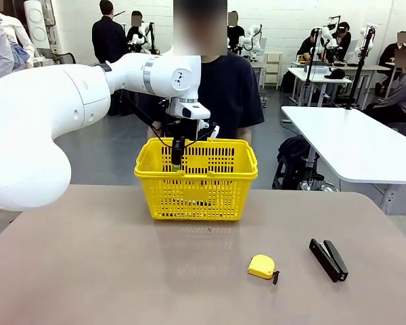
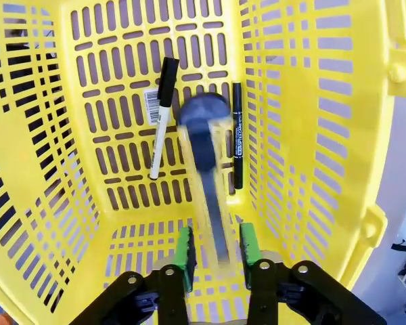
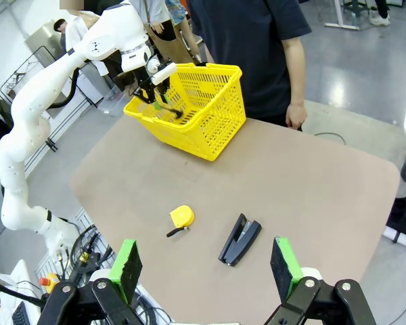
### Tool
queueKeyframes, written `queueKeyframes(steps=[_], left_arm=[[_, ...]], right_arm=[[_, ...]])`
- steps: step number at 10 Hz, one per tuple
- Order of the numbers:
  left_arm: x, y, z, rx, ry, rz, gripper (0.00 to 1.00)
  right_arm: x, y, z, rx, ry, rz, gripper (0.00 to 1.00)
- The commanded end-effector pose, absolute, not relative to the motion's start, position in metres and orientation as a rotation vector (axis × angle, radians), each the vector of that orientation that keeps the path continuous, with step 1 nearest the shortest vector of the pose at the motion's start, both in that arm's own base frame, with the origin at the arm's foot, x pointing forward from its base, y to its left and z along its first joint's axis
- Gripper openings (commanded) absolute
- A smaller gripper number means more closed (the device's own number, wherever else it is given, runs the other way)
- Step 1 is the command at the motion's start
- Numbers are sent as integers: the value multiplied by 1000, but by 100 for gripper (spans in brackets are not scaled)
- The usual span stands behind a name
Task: Place the items the person wants into the basket.
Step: Pick up the item the person points to and place it in the Market Basket.
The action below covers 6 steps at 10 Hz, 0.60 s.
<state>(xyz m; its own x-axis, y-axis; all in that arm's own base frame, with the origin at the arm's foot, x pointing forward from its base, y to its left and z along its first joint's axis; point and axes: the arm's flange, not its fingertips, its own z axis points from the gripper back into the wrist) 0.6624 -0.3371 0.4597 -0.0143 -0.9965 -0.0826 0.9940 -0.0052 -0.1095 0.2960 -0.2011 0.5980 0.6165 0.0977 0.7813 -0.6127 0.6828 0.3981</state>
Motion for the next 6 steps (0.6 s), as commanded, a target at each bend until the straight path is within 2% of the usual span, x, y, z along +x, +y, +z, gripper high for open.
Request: queueKeyframes(steps=[1,6], left_arm=[[689,-352,477,-9,164,-1559,100],[688,-352,478,-19,170,-1561,100]], right_arm=[[298,-202,597,730,-835,465,100],[298,-202,597,730,-835,465,100]])
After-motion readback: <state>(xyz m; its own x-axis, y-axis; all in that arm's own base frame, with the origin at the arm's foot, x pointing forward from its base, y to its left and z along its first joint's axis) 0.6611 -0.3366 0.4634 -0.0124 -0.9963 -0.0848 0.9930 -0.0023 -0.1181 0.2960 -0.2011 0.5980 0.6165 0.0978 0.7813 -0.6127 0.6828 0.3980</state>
